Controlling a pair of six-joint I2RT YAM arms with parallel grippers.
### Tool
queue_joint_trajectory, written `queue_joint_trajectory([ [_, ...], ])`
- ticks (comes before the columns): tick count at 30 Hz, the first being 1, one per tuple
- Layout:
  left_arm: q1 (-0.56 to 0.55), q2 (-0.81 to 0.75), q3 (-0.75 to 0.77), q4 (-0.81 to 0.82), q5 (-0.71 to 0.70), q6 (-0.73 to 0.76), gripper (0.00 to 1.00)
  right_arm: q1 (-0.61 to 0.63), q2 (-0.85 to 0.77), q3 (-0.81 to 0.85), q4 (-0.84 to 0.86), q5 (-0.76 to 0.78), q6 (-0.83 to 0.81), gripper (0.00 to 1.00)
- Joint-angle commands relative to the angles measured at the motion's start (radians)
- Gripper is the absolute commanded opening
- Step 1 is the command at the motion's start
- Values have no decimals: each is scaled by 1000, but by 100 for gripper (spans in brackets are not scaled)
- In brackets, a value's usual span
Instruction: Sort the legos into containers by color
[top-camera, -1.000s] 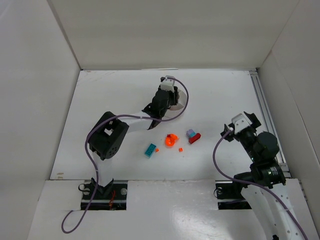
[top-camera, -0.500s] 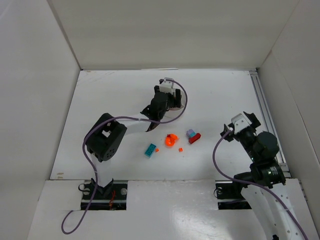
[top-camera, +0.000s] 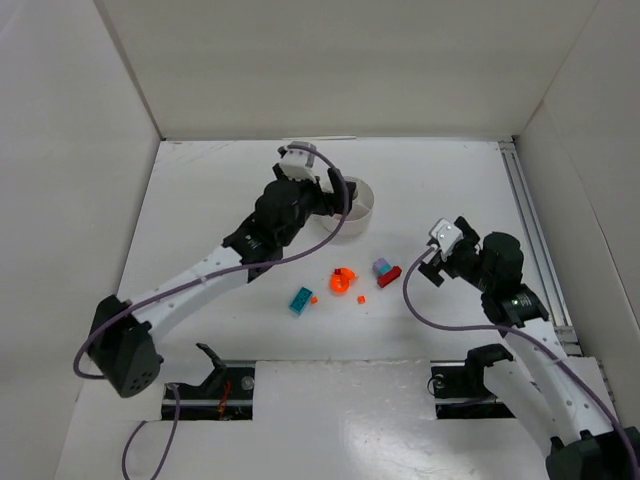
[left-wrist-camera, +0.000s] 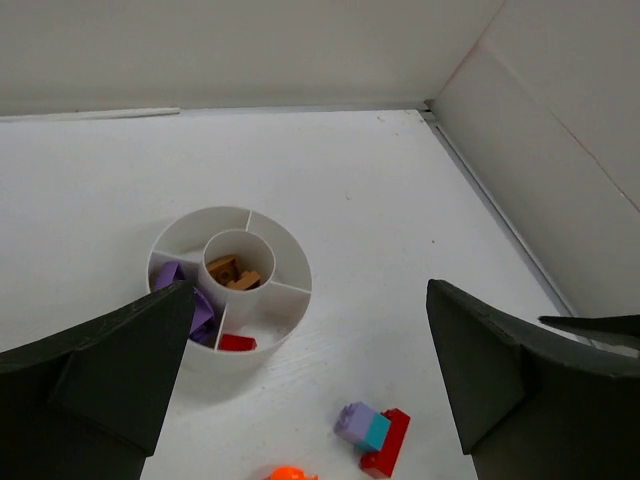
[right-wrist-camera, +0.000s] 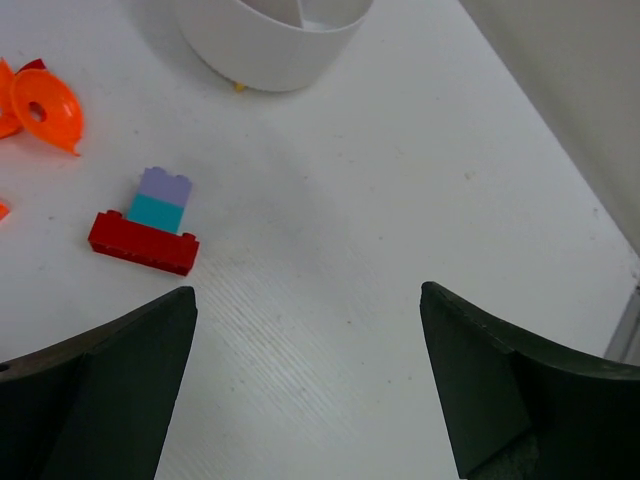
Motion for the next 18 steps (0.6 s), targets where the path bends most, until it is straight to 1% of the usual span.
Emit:
queue_joint_trajectory([
  [1, -5, -126, -116, -182, -33, -129, 100, 15, 45, -12, 117, -121, 5, 96],
  [2, -5, -161, -149, -193, -33, -150, 100, 38, 59, -12, 117, -109, 5, 96],
  [3, -5, -231, -180, -206, -42, -173, 100, 53, 85, -12, 117, -91, 14, 96],
  [5, -5, -296, -264, -252, -55, -227, 100, 95, 116, -12, 117, -43, 23, 96],
  [7, -5, -370, -306, -329, -90, -290, 100, 128, 166, -2, 129, -23, 45, 95],
  [9, -5, -401, -352, -384, -110, -333, 100, 183, 200, -2, 155, 23, 76, 95],
  [13, -5, -441, -385, -505, -154, -428, 100, 256, 260, 8, 181, 105, 120, 95],
  [15, -5, -453, -413, -506, -163, -437, 100, 276, 269, 8, 181, 153, 160, 95],
  [18, -5, -482, -425, -506, -173, -453, 100, 297, 269, -30, 195, 231, 278, 95],
])
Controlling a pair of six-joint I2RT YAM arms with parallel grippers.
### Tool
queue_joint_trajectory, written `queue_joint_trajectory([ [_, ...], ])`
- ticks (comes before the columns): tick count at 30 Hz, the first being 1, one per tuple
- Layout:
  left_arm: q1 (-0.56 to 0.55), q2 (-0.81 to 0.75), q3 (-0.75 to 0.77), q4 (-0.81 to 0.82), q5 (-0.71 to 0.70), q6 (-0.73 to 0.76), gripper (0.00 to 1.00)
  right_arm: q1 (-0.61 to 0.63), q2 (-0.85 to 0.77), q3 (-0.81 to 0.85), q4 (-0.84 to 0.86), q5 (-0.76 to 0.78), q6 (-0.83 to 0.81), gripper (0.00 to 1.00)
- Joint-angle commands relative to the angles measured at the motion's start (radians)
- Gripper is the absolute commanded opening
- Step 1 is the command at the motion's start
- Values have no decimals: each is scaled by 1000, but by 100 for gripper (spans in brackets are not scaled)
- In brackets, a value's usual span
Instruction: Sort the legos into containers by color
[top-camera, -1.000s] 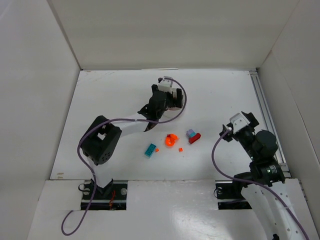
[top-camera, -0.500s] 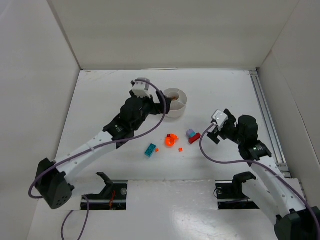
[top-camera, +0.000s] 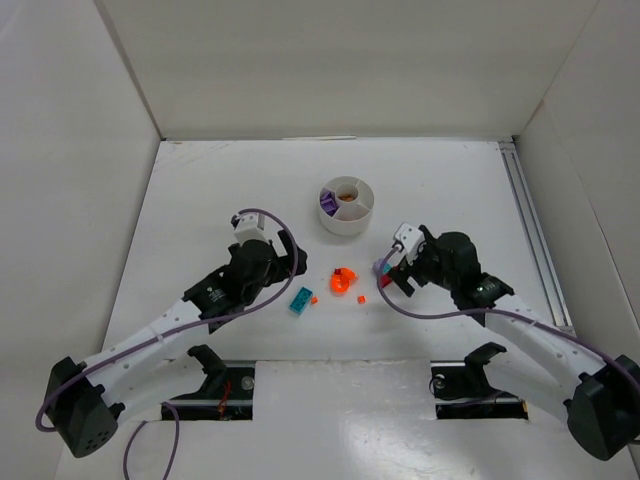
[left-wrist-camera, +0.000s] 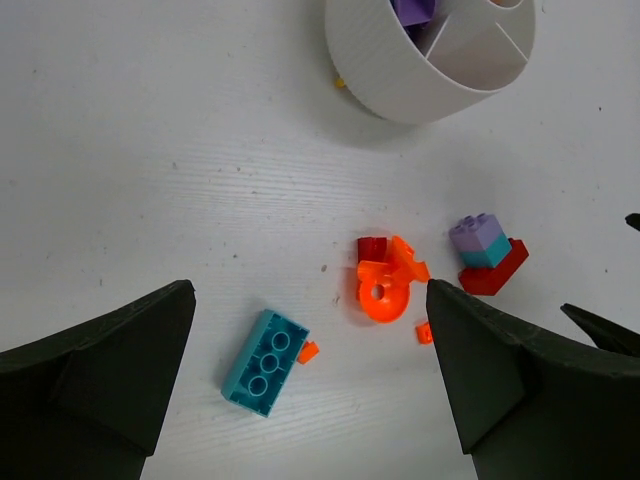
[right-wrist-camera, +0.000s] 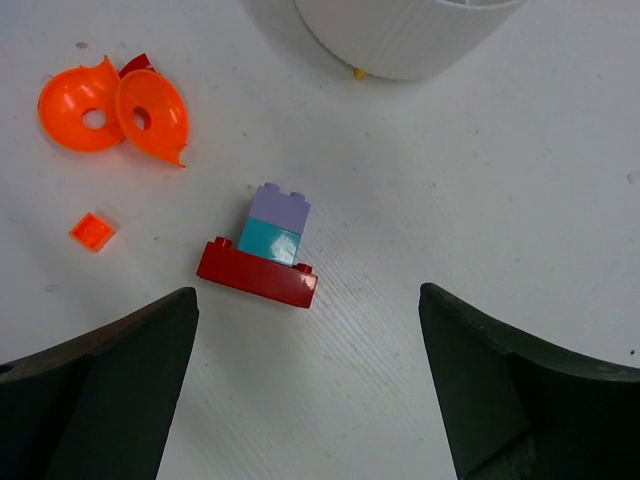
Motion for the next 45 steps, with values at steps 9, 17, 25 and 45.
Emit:
queue_joint_trajectory([
  [9, -3, -60, -18, 1, -44, -34, 100, 100, -4, -52, 169, 111, 154, 96],
  [17, -3, -60, -9, -104, -44, -69, 100, 272, 174, 114, 178, -187, -157, 95],
  [25, -3, -144, 34, -362, -141, -264, 100, 429, 577, 428, -1, -435, -509, 89],
  [45, 6, -321, 25, -606, -299, -551, 100, 513, 984, 757, -280, -442, -727, 82],
])
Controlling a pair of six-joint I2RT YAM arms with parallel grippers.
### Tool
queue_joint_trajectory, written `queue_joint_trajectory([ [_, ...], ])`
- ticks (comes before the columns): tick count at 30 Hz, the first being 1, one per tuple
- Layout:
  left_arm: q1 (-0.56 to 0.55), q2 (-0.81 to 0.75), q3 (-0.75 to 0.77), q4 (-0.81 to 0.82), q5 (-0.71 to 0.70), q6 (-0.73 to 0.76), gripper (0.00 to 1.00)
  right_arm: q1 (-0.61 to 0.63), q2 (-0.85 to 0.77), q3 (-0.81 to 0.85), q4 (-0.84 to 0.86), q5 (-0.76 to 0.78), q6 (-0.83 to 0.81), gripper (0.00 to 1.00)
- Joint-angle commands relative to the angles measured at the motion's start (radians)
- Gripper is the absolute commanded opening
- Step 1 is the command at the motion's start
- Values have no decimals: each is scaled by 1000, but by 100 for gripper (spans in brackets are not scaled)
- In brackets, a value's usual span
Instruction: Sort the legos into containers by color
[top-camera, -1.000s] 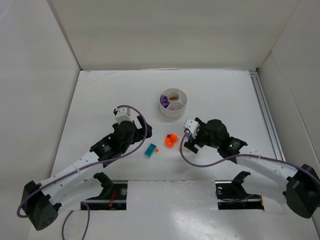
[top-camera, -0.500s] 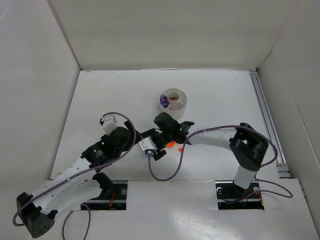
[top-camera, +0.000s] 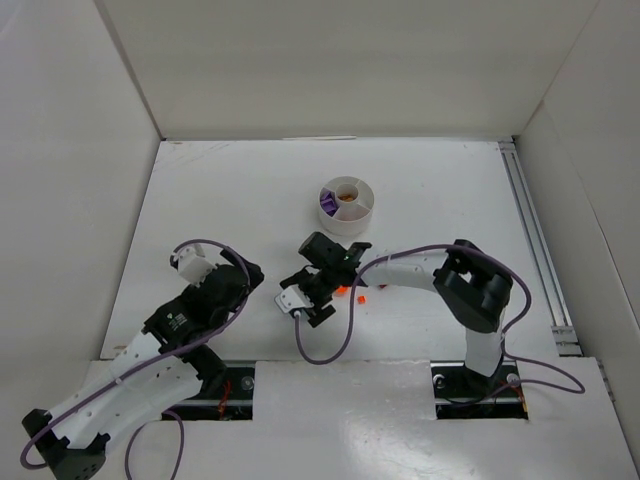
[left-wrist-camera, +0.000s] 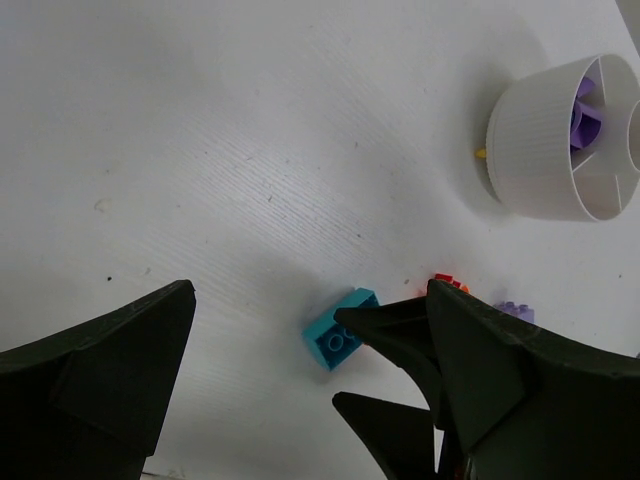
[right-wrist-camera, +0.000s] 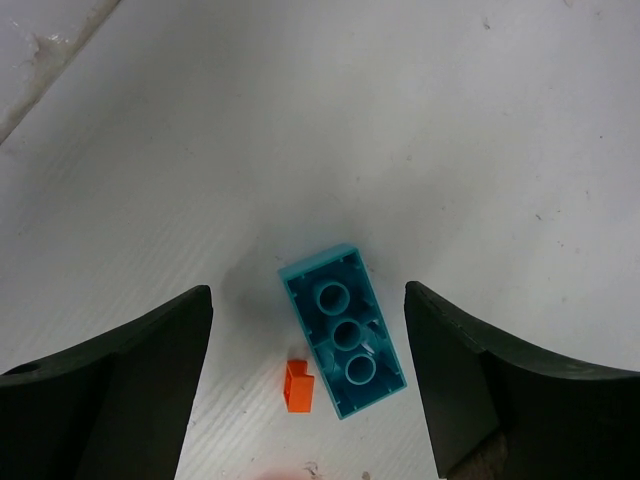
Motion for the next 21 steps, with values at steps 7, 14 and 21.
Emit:
queue_joint_trajectory([
  [7, 0, -12, 30, -34, -48, -50, 100, 5, 42, 58, 13, 20, 18, 81],
  [14, 0, -22, 30, -34, -48, -50, 100, -26, 62, 69, 33, 20, 39, 65],
  [21, 0, -12, 30, -25, -48, -41, 100, -35, 71, 87, 53, -12, 39, 35],
])
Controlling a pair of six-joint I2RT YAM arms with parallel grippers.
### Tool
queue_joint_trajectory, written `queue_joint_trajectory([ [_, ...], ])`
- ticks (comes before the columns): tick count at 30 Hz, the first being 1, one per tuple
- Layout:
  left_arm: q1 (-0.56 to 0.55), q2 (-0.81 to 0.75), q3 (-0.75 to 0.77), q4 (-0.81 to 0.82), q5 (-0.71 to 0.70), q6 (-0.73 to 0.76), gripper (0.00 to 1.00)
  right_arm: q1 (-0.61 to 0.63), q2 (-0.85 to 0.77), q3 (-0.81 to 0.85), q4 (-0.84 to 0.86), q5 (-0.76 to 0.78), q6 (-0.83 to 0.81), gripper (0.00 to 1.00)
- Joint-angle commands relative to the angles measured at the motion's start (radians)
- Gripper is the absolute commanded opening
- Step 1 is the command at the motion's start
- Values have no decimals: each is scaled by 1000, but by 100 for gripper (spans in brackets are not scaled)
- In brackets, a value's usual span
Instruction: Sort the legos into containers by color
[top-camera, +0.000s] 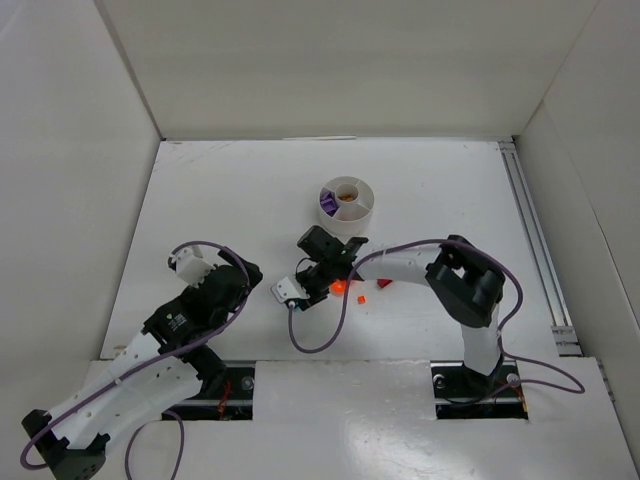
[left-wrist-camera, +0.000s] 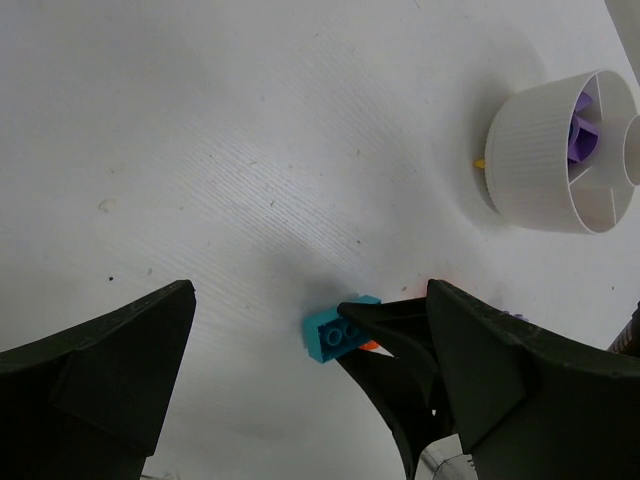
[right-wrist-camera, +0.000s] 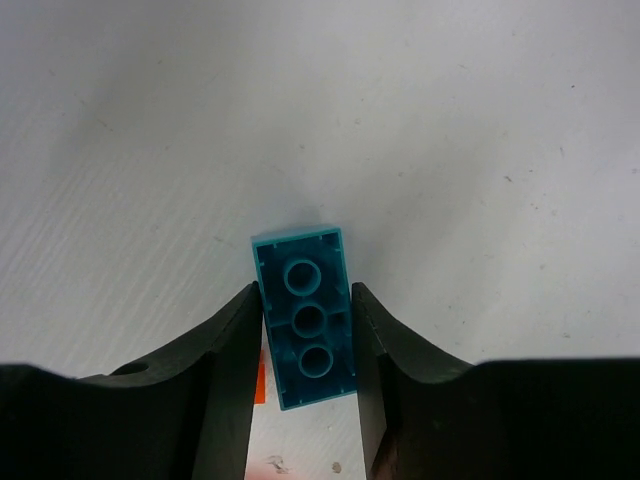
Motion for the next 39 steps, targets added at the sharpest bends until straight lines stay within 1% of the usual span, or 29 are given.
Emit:
queue_joint_trajectory([
  [1, 0, -2, 30, 0, -27, -7, 100, -8, 16, 43, 45, -59, 1, 31],
  [2, 0, -2, 30, 1, -27, -7, 100, -8, 16, 43, 45, -76, -11, 26],
  [4, 0, -2, 30, 10, -27, 5, 100, -17, 16, 43, 71, -129, -11, 21],
  [7, 0, -2, 30, 31, -27, 30, 100, -17, -12, 43, 102, -163, -22, 14],
  [11, 0, -2, 39, 63, -27, 79, 100, -37, -70, 21, 148, -203, -22, 12],
  [12, 0, -2, 49, 63, -18, 88, 100, -60, -83, 21, 168, -218, -13, 11],
  [15, 0, 18, 59, 128, 7, 143, 100, -97, -141, -22, 214, -278, -4, 8],
  [18, 0, 53, 59, 198, 16, 192, 100, -164, -196, -43, 225, -306, 18, 8],
  [19, 0, 67, 68, 215, 16, 203, 100, -205, -208, -43, 234, -318, 27, 8],
  [21, 0, 114, 91, 246, 4, 214, 100, -250, -248, -52, 246, -340, 51, 8],
  [22, 9, 130, 105, 261, 4, 231, 100, -274, -260, -52, 268, -340, 68, 8],
  [23, 18, 145, 105, 281, 4, 249, 100, -325, -286, -62, 282, -340, 109, 8],
  [24, 27, 175, 114, 328, 19, 268, 100, -353, -299, -62, 297, -340, 133, 8],
  [27, 105, 222, 114, 405, 100, 360, 100, -455, -326, -72, 346, -340, 206, 9],
  [28, 134, 251, 114, 456, 176, 380, 100, -480, -339, -72, 361, -340, 226, 9],
  [29, 197, 265, 114, 480, 223, 403, 100, -501, -339, -72, 381, -340, 240, 9],
  [30, 226, 280, 105, 505, 269, 426, 100, -546, -339, -72, 394, -352, 271, 9],
  [31, 252, 304, 105, 528, 312, 468, 100, -566, -339, -72, 404, -352, 295, 9],
  [32, 289, 317, 94, 565, 374, 481, 100, -586, -339, -72, 421, -352, 323, 9],
  [34, 299, 340, 94, 574, 392, 492, 100, -638, -339, -94, 502, -372, 407, 9],
  [36, 311, 371, 94, 585, 403, 501, 100, -666, -311, -94, 600, -435, 456, 9],
  [37, 311, 380, 94, 585, 403, 501, 100, -686, -285, -94, 627, -453, 499, 9],
  [39, 311, 401, 94, 594, 403, 510, 100, -695, -259, -94, 656, -478, 510, 9],
])
